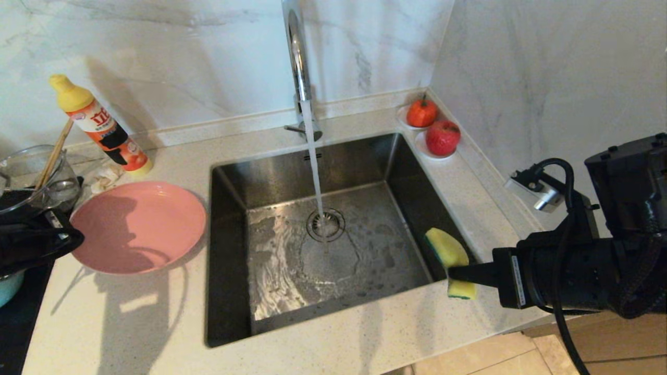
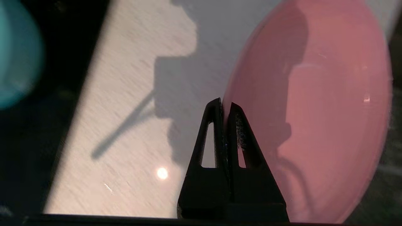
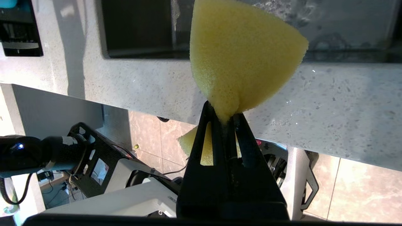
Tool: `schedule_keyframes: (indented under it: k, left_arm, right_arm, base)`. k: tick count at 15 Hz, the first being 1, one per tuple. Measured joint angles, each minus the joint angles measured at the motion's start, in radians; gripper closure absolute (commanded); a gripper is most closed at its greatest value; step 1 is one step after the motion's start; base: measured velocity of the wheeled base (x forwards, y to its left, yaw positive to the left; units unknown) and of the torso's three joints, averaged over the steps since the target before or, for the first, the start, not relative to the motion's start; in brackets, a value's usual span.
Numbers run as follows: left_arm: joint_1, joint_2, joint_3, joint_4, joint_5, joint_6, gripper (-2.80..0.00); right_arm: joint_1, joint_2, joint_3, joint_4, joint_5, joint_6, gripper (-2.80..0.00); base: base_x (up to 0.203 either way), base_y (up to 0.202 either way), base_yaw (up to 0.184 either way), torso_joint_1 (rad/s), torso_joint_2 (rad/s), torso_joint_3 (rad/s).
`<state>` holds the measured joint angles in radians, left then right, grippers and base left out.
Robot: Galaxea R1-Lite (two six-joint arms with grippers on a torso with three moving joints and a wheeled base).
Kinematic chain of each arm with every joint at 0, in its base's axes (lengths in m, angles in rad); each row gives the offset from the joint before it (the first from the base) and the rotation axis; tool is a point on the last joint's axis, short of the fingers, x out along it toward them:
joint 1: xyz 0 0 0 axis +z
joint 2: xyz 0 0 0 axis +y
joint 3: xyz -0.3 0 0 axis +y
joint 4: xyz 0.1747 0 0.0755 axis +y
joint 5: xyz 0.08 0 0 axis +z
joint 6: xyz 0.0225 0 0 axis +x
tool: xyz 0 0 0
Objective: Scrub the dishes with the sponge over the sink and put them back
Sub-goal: Place the plate on the table
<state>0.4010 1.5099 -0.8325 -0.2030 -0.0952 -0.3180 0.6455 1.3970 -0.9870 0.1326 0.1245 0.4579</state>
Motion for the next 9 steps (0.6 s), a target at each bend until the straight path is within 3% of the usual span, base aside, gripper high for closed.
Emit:
schedule_keyframes:
  k: [4,9]
  left_arm:
    - [0.093,0.072,0.009,-0.053,-0.012,0.045,0.0]
    - [0.118,0.147,0.081,-0.148,-0.034,0.075,0.0]
  right_arm:
    - [0.0,0.006,-0.001,0.0,0.001,-0.001,0.0]
    - [0.0,0.01,0.004,-0.02,0.001,0.0,0.0]
  base:
    - [0.0,0.0,0.0,0.0,0.0,0.0]
    - [0.0,0.0,0.0,0.0,0.0,0.0]
